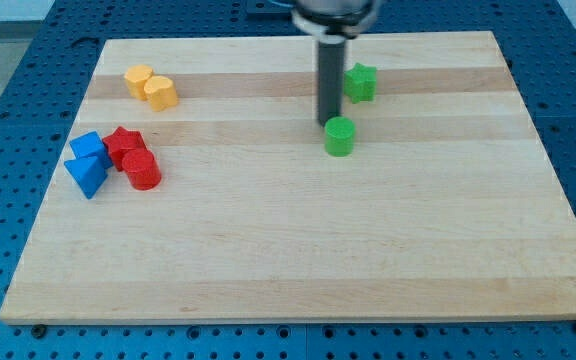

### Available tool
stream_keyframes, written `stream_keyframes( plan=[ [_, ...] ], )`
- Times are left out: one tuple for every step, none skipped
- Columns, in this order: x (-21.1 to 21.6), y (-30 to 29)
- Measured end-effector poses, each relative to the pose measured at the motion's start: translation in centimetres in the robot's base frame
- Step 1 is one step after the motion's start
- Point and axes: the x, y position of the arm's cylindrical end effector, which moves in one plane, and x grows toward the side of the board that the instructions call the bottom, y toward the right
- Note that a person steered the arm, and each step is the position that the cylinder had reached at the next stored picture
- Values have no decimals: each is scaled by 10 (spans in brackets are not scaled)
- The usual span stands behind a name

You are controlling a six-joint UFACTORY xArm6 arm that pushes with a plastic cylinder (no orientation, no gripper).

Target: Move green star to the center

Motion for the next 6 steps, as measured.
stream_keyframes(
  plan=[
    [-12,79],
    [-64,106],
    [-104,89],
    [-84,44],
    [-34,-4],
    [12,-56]
  ],
)
